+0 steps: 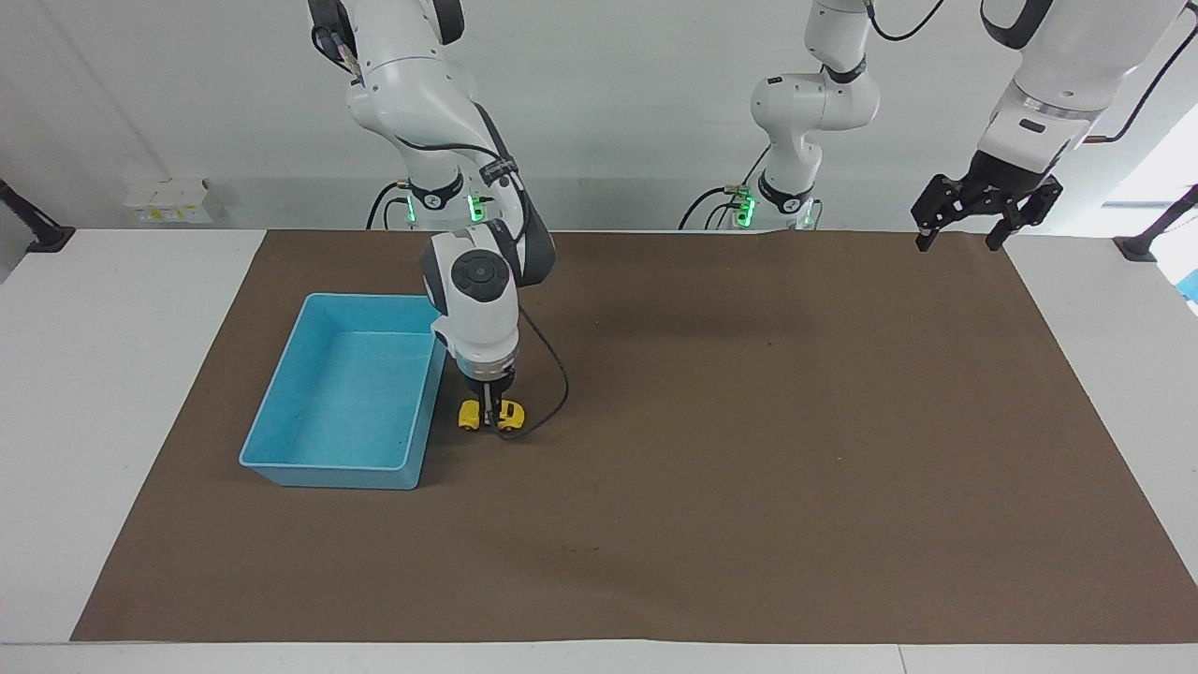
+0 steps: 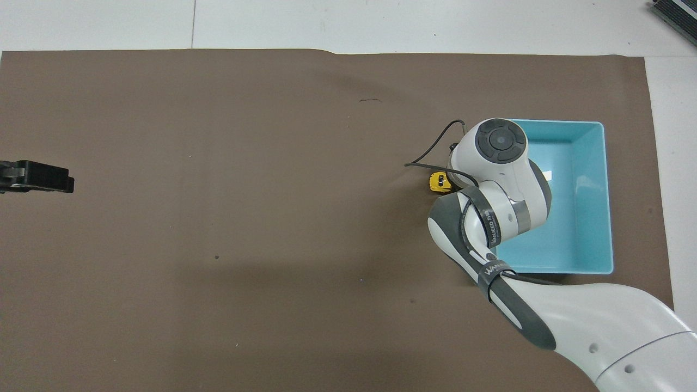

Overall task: Wind up and store yellow beetle car
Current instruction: 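Lower the right gripper onto the yellow car and close it, then lift the yellow car with the right gripper and carry it over the bin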

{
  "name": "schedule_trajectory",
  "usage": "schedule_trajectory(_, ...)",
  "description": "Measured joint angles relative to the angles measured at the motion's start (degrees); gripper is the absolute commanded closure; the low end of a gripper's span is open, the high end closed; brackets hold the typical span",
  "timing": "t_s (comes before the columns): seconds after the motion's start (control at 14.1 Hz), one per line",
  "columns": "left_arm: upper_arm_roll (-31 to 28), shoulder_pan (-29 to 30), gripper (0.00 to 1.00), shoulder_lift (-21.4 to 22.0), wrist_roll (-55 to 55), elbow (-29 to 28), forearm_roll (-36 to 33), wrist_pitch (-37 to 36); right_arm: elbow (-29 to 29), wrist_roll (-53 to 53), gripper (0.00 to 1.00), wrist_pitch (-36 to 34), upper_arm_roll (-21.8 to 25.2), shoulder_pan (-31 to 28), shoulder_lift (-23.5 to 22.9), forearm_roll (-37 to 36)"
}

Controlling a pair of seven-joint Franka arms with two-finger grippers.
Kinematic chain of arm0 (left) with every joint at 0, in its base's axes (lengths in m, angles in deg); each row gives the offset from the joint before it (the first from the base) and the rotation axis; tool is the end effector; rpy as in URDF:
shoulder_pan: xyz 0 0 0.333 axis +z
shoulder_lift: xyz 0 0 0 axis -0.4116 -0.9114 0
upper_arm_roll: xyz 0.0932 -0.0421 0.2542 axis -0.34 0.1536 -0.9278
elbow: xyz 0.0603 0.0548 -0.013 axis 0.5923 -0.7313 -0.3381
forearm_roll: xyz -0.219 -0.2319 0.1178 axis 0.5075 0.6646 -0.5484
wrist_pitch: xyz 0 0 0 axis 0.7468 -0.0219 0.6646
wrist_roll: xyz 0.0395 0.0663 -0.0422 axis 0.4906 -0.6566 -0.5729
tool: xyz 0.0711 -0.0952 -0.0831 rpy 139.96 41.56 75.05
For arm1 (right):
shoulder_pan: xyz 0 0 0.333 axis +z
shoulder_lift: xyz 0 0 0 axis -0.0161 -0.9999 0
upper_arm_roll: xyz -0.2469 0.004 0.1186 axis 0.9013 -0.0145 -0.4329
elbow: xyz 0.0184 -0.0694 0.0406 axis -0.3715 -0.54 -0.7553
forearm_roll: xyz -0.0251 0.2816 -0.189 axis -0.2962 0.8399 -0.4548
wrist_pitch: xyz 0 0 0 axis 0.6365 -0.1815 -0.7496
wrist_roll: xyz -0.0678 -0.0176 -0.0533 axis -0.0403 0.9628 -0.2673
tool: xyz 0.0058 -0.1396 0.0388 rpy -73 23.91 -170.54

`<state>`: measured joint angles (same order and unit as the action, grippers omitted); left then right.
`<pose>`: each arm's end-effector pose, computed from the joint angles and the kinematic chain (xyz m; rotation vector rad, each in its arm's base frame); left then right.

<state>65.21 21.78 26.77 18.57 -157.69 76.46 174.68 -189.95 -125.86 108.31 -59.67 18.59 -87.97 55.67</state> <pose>0.4824 -0.0231 0.5623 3.1390 -0.0848 0.0859 0.5500 0.1936 0.2664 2.2595 -2.1088 0.1443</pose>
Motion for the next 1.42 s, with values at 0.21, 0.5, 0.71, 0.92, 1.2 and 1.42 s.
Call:
schedule_trajectory(0.21, 0.00, 0.00, 0.00, 0.00, 0.00, 0.00, 0.00, -0.02, 0.84, 0.00, 1.00, 0.00, -0.53, 1.69, 0.40, 0.00)
schedule_trajectory(0.5, 0.00, 0.00, 0.00, 0.00, 0.00, 0.00, 0.00, -0.02, 1.66, 0.21, 1.00, 0.01, -1.33, 1.58, 3.34, 2.05)
schedule_trajectory(0.71, 0.00, 0.00, 0.00, 0.00, 0.00, 0.00, 0.00, -0.02, 1.99, 5.63, 1.00, -0.31, -1.32, 0.37, 6.26, 5.36)
schedule_trajectory(0.92, 0.00, 0.00, 0.00, 0.00, 0.00, 0.00, 0.00, -0.02, 2.13, 9.78, 1.00, -1.26, -1.31, -1.08, 8.61, 5.74)
schedule_trajectory(1.2, 0.00, 0.00, 0.00, 0.00, 0.00, 0.00, 0.00, -0.03, 5.31, 14.22, 1.00, -6.30, -1.31, -1.63, 10.27, 5.77)
schedule_trajectory(1.42, 0.00, 0.00, 0.00, 0.00, 0.00, 0.00, 0.00, -0.03, 8.90, 15.85, 1.00, -9.03, -1.32, -1.56, 10.44, 6.96)
